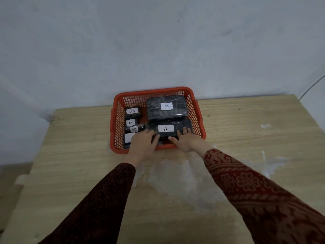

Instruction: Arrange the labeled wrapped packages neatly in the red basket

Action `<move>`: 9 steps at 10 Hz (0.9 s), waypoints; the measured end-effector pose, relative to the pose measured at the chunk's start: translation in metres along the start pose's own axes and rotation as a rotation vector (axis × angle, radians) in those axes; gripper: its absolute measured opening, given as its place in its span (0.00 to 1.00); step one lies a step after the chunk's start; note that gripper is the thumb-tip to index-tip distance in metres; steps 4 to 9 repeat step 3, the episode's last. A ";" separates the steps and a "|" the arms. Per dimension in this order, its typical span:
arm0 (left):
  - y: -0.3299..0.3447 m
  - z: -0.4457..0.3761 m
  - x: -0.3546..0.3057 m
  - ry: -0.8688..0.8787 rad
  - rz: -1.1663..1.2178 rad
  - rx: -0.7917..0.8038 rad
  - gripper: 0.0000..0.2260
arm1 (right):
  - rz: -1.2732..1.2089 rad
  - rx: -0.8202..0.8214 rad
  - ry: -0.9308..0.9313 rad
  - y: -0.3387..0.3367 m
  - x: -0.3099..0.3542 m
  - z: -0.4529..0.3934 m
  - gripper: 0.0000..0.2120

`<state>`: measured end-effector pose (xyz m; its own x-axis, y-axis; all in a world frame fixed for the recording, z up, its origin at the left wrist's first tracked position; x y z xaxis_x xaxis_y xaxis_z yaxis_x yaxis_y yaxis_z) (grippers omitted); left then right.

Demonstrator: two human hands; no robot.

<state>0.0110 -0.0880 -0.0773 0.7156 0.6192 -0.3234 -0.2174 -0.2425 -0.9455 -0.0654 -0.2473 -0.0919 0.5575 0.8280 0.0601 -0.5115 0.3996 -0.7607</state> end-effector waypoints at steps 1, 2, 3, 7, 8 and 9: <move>0.003 0.011 -0.006 -0.016 -0.068 0.129 0.23 | 0.030 0.007 0.023 -0.004 0.001 0.005 0.38; -0.004 0.019 -0.012 -0.047 -0.125 0.367 0.28 | 0.066 -0.150 -0.024 -0.013 0.006 0.021 0.36; -0.022 0.020 -0.009 -0.033 -0.256 0.409 0.30 | 0.052 -0.203 -0.082 -0.026 0.014 0.036 0.34; -0.022 0.020 -0.009 -0.033 -0.256 0.409 0.30 | 0.052 -0.203 -0.082 -0.026 0.014 0.036 0.34; -0.022 0.020 -0.009 -0.033 -0.256 0.409 0.30 | 0.052 -0.203 -0.082 -0.026 0.014 0.036 0.34; -0.022 0.020 -0.009 -0.033 -0.256 0.409 0.30 | 0.052 -0.203 -0.082 -0.026 0.014 0.036 0.34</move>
Point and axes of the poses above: each hand's wrist, its own z-axis away from the middle knuckle, its own y-axis out of the palm, x = y × z, the point moved 3 cm from there along -z, towards the middle knuckle, and after that the axes turned 6 degrees about y, right-handed, at the moved point
